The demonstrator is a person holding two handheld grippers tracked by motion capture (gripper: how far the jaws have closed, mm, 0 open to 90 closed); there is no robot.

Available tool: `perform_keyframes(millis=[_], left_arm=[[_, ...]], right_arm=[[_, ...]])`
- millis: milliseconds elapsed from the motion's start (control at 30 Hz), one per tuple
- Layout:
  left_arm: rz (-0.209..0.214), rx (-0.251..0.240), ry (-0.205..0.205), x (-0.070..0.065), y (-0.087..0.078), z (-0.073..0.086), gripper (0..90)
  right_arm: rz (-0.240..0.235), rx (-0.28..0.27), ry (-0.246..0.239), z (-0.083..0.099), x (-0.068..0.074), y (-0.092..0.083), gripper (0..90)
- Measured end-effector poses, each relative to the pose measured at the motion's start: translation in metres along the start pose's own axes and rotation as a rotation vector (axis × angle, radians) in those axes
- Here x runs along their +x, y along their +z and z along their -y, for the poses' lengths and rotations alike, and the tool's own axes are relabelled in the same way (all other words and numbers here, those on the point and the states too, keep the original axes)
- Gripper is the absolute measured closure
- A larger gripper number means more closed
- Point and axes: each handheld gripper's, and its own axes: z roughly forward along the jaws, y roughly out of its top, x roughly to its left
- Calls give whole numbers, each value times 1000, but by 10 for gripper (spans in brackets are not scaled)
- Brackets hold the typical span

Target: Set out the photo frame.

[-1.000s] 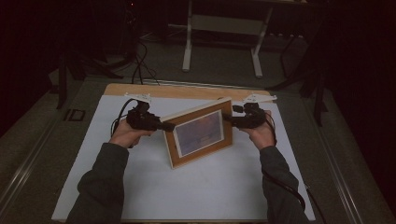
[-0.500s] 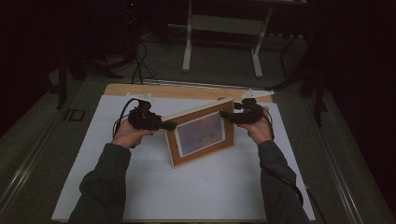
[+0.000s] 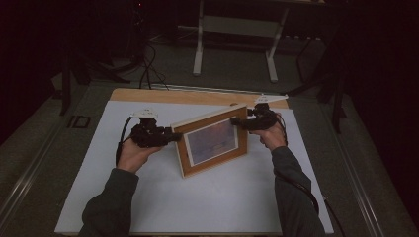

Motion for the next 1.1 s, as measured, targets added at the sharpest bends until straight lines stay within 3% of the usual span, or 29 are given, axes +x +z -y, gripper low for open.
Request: perform_keyframes(millis=[100, 200, 400, 633, 1100], left_arm=[[-2, -8, 6, -2, 0, 1, 700], [2, -10, -2, -2, 0, 1, 706], [-15, -27, -19, 4, 1, 1, 709], [-3, -59, -44, 14, 6, -1, 706], [-7, -52, -25, 30, 20, -11, 669]], right_arm=[[-40, -4, 29, 2, -5, 2, 267], [-74, -4, 41, 4, -6, 2, 336], [-84, -12, 57, 8, -8, -3, 408], [-74, -26, 78, 18, -7, -15, 497], [-20, -61, 117, 40, 9, -37, 606]])
